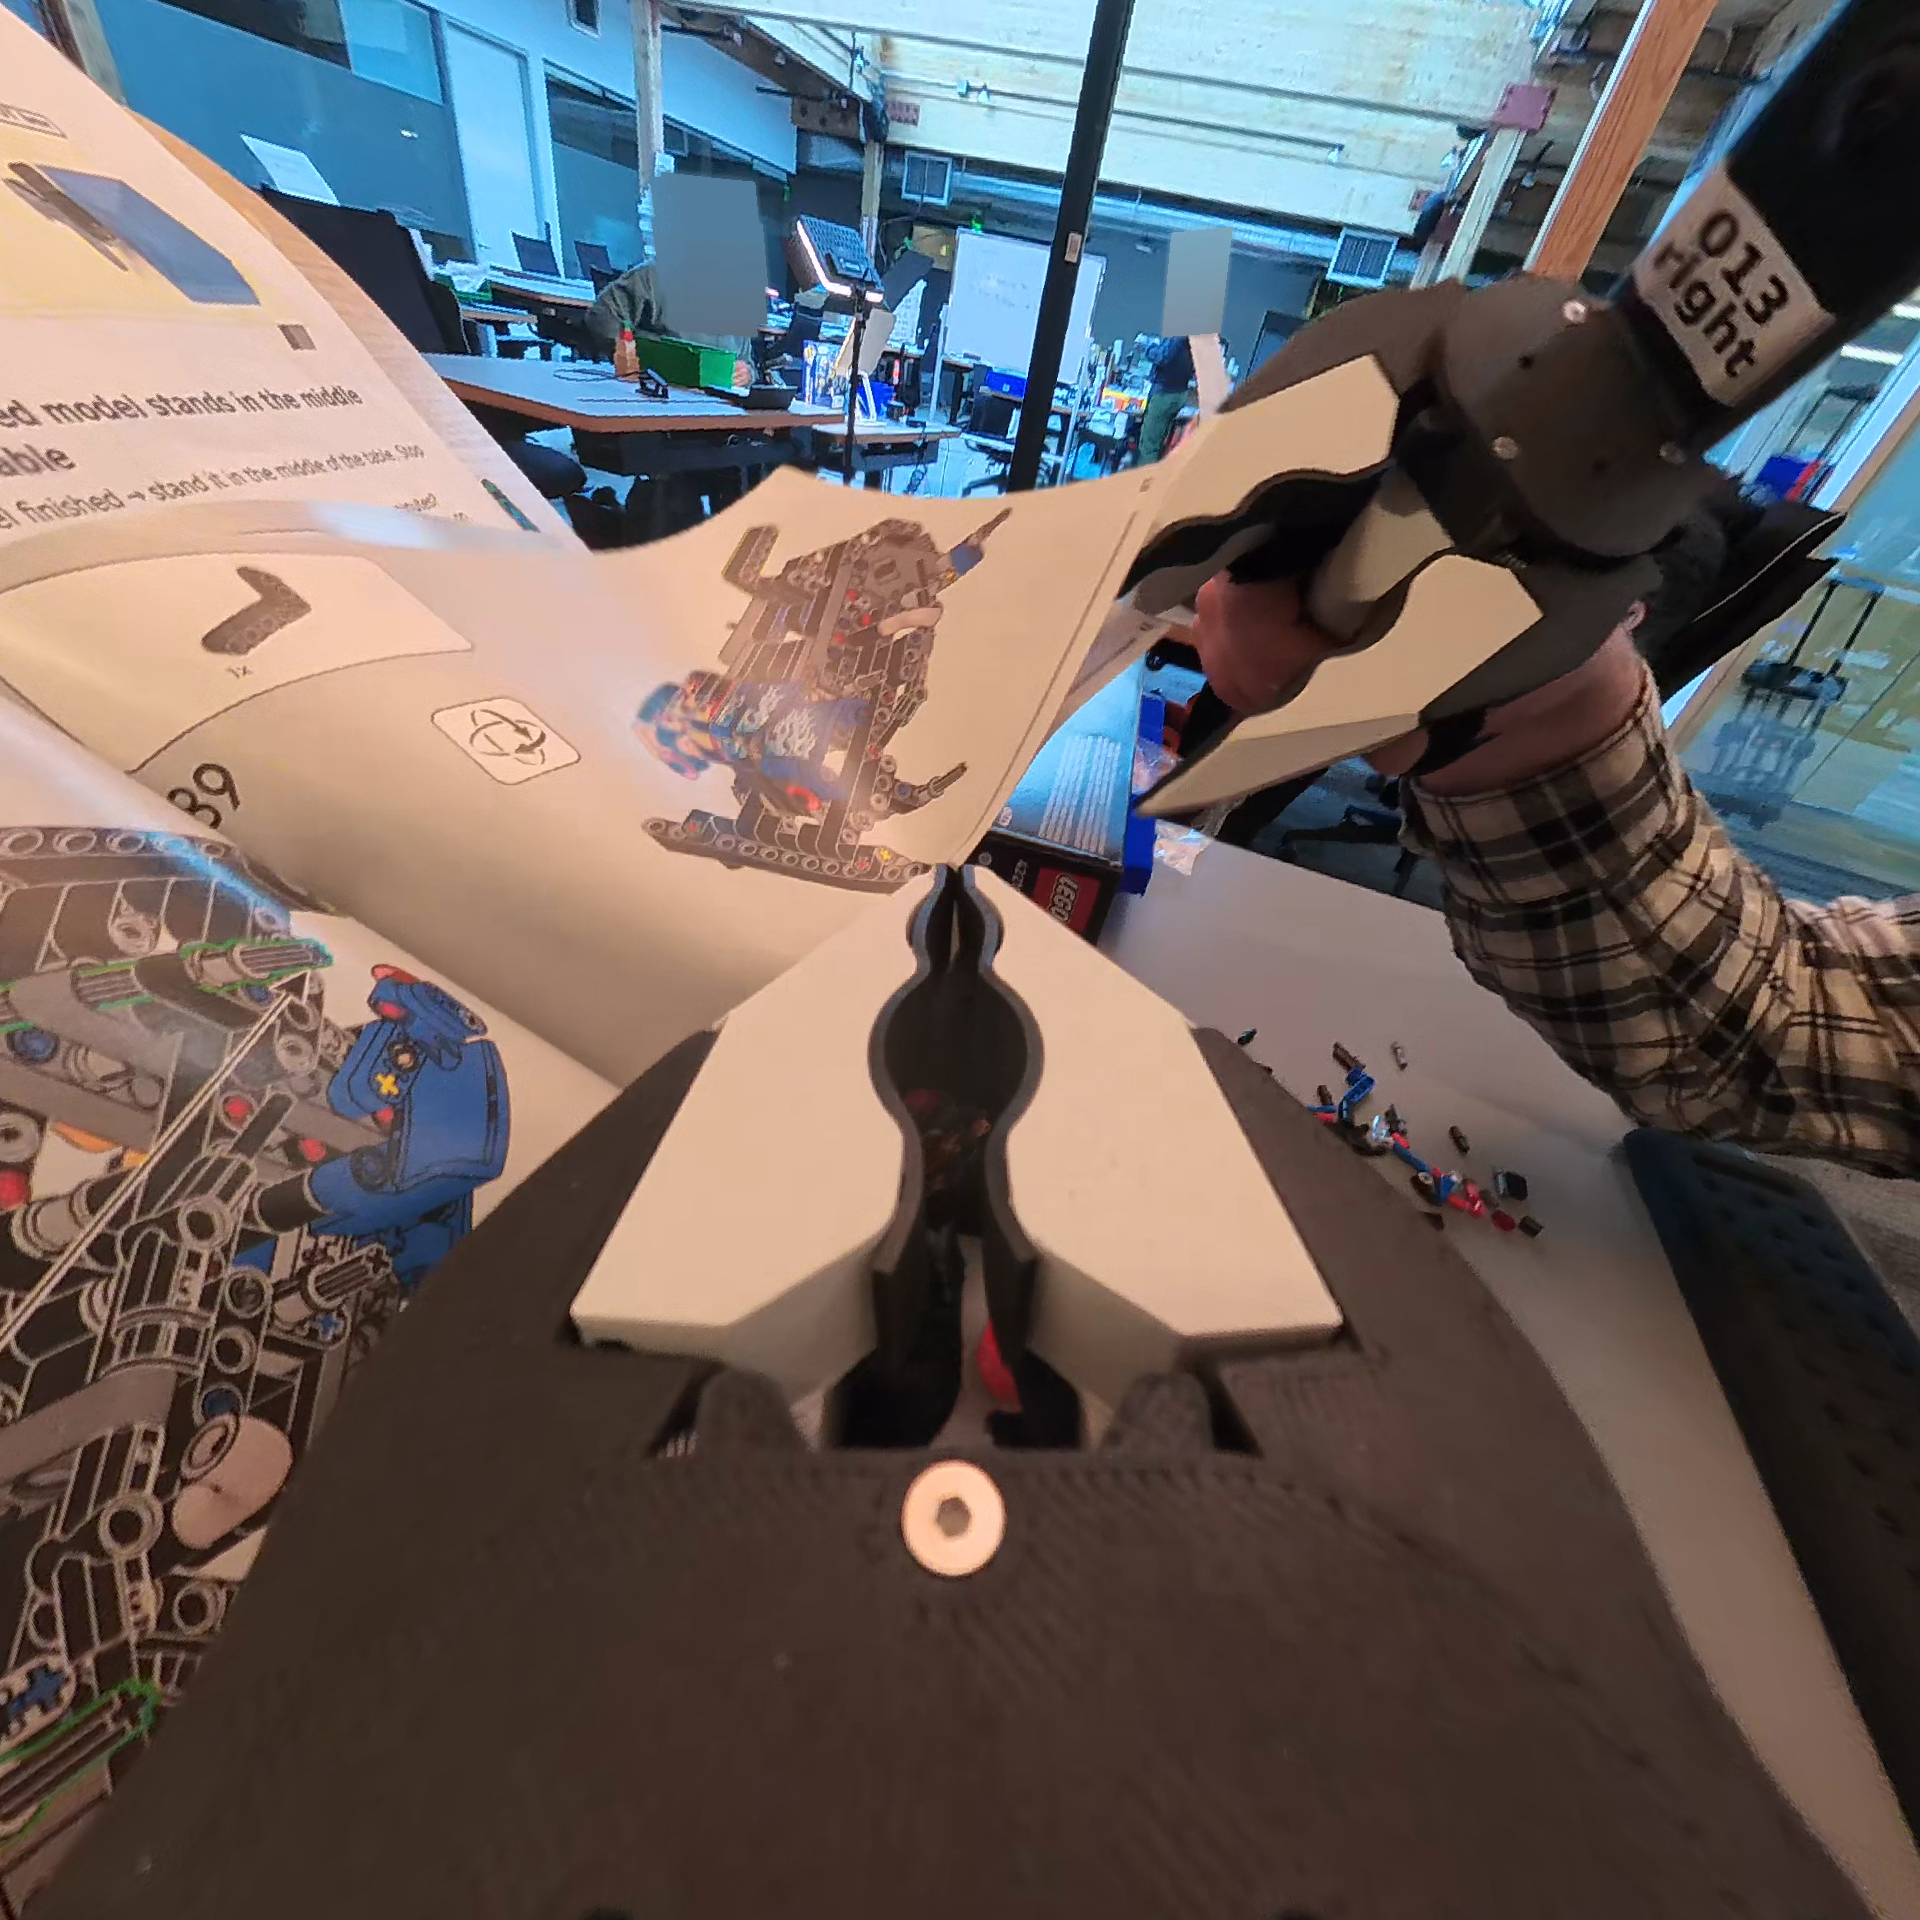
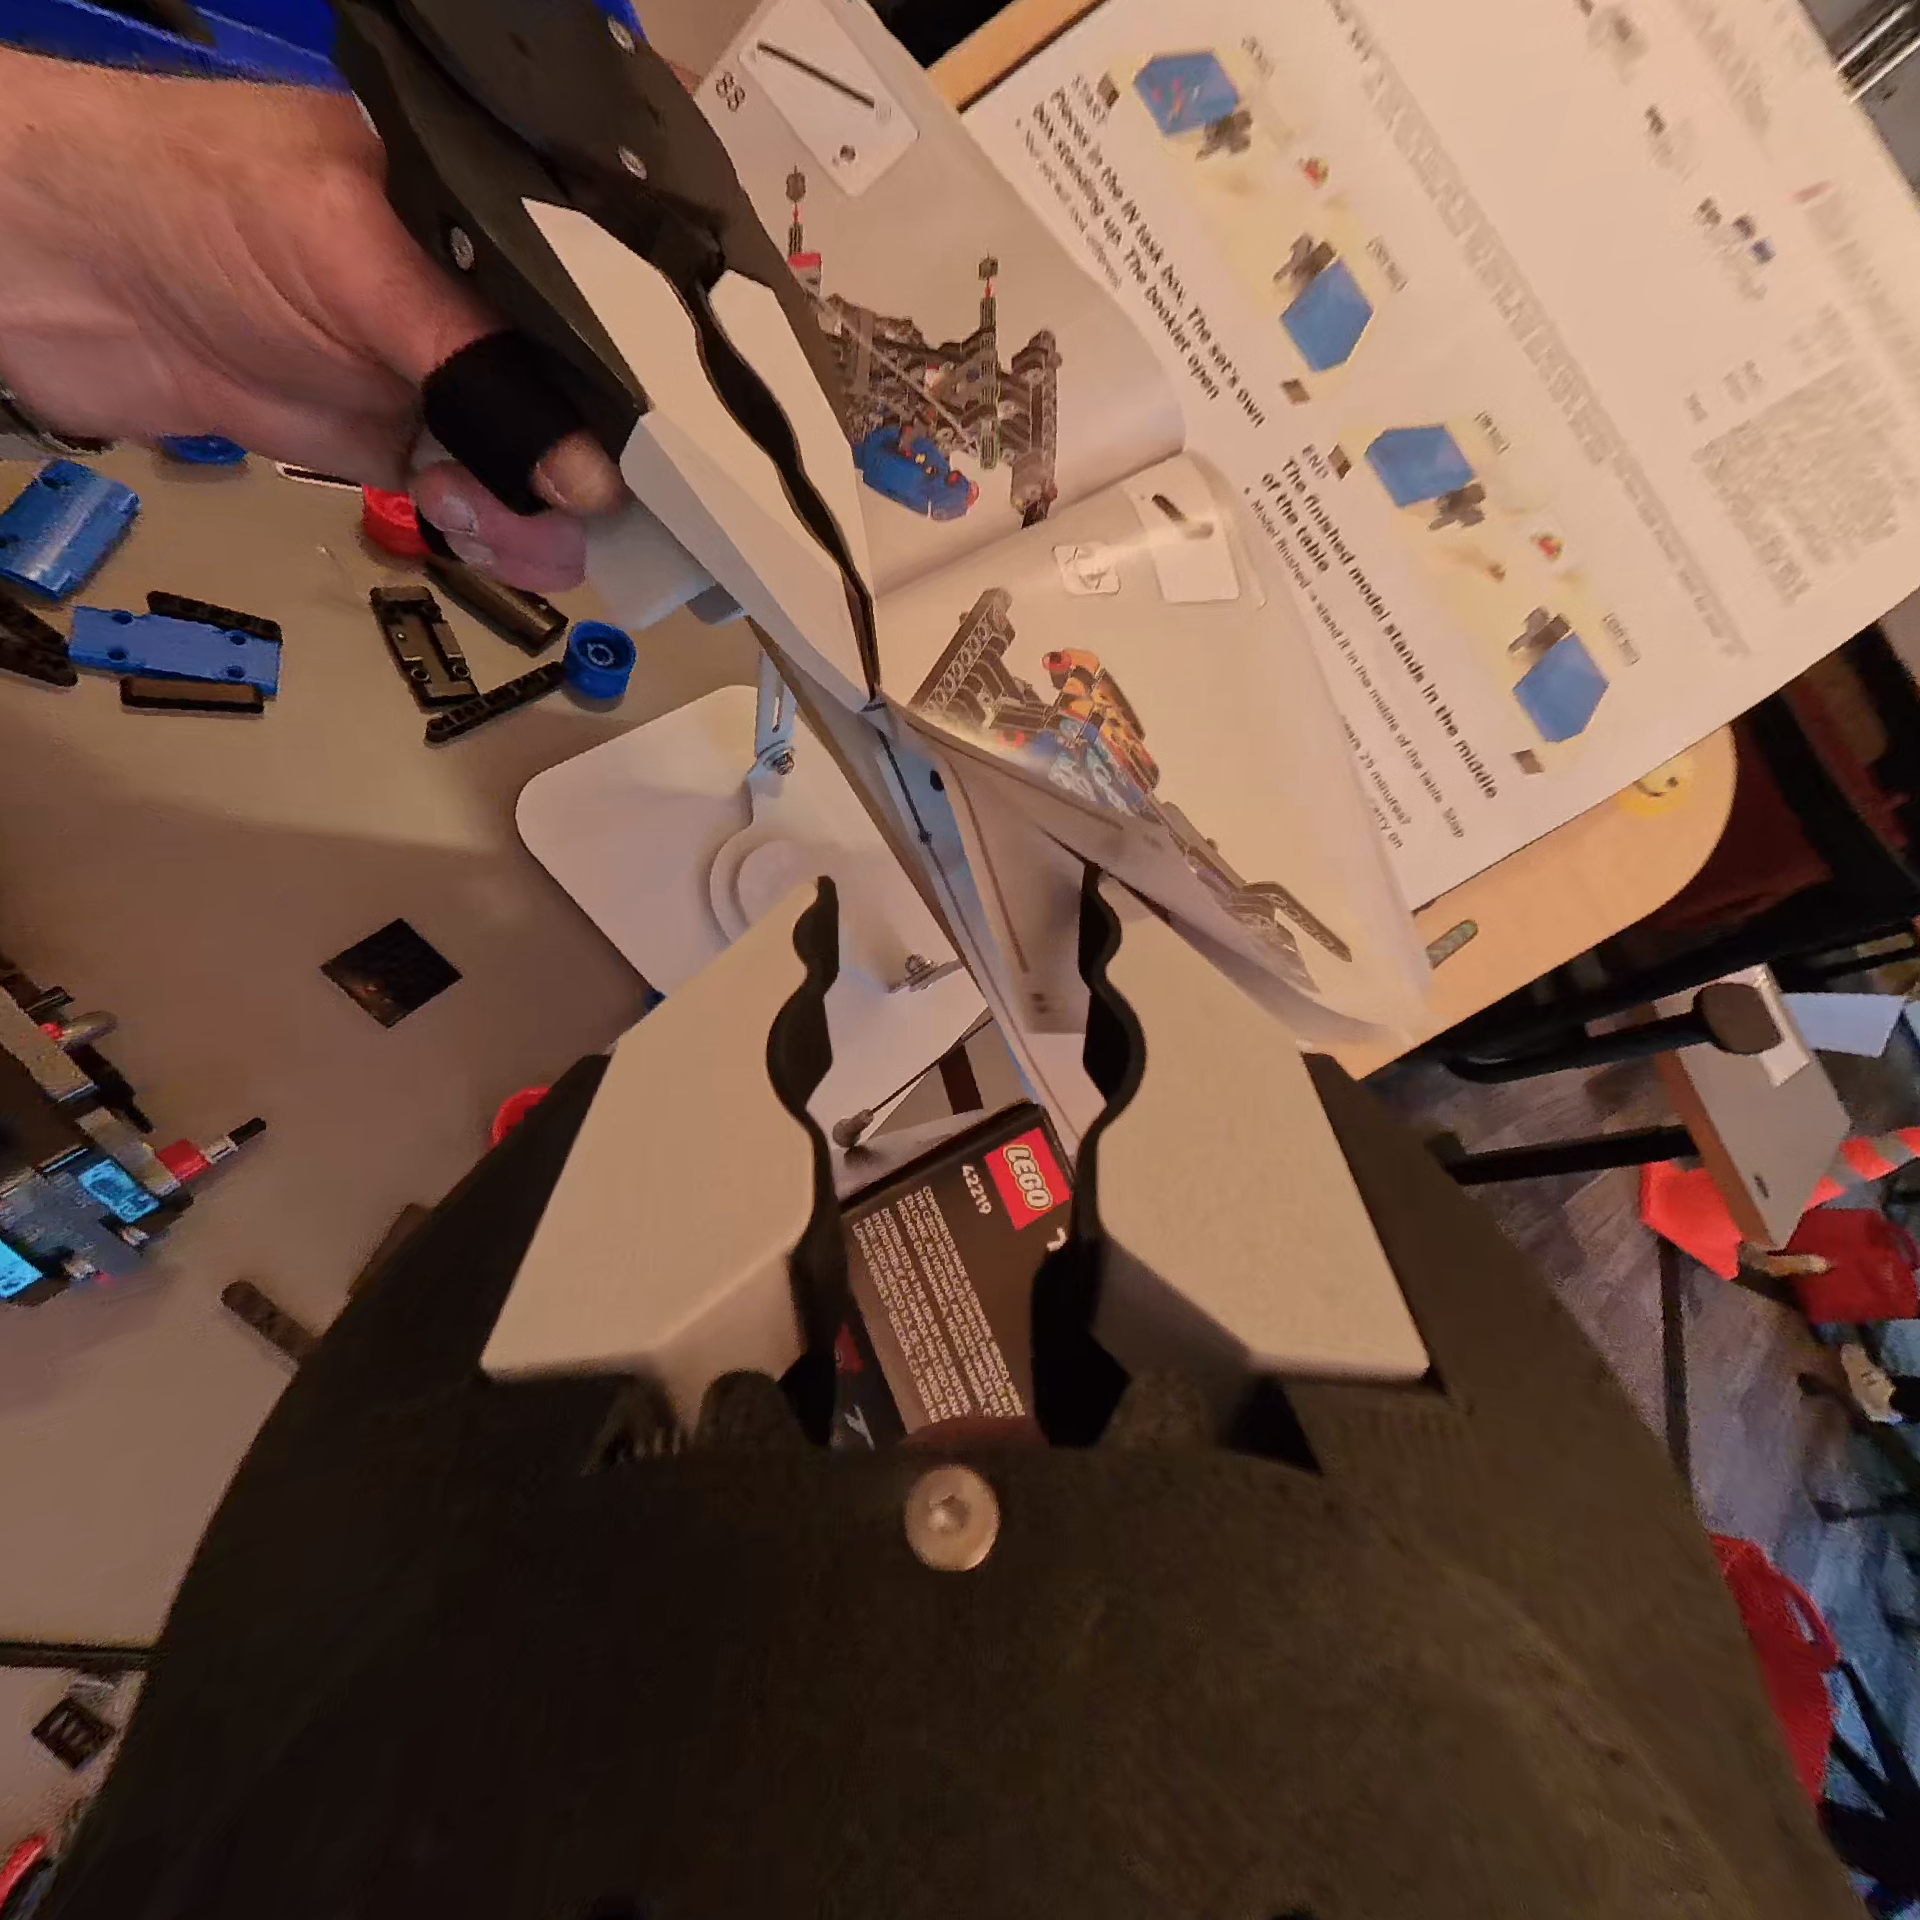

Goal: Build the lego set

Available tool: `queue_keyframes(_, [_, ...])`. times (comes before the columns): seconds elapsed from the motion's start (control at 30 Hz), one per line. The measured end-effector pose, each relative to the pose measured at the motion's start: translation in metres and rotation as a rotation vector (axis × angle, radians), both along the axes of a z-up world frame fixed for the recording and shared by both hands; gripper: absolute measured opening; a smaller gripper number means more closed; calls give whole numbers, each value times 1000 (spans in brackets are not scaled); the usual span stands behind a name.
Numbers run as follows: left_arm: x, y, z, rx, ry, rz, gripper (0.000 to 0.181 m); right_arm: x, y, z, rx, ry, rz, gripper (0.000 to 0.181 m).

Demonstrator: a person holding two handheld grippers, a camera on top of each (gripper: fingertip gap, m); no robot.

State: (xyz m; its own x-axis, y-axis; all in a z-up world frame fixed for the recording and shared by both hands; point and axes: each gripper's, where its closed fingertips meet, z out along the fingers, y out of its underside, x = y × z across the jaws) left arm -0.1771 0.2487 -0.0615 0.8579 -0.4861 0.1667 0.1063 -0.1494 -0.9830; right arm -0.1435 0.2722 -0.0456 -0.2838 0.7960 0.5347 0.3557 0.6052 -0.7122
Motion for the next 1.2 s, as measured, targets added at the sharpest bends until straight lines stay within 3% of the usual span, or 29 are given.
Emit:
queue_keyframes(0.03, [0,0,-1,-2,9,1,0,-2,1,-3,-6,-14,-7,47])
queue_keyframes(0.2, [-3,2,-11,-32,151,61,0,-11,0,-17,-21,-57,-14,56])
queue_keyframes(0.33, [3,1,-5,-41,245,82,27,-16,-4,-20,-32,-46,6,55])
queue_keyframes(0.6, [17,33,10,-36,415,160,42,-24,-7,-20,-28,-20,24,54])
queue_keyframes(0.73, [11,44,14,-18,471,230,15,-30,-11,-20,-13,-4,55,54])
queue_keyframes(0.83, [9,37,13,-5,463,235,12,-30,-16,-19,-40,6,83,47])
queue_keyframes(0.9, [6,28,15,15,434,249,3,-30,-17,-18,-42,11,85,44])
queue_keyframes(0.93, [1,23,17,33,416,269,0,-31,-15,-20,-24,6,66,52])
queue_keyframes(1.07, [-24,-7,33,117,269,337,0,-36,-11,-33,13,-37,40,51])
queue_keyframes(1.2, [-49,-44,31,104,157,345,0,-40,0,-46,71,-90,-22,52])
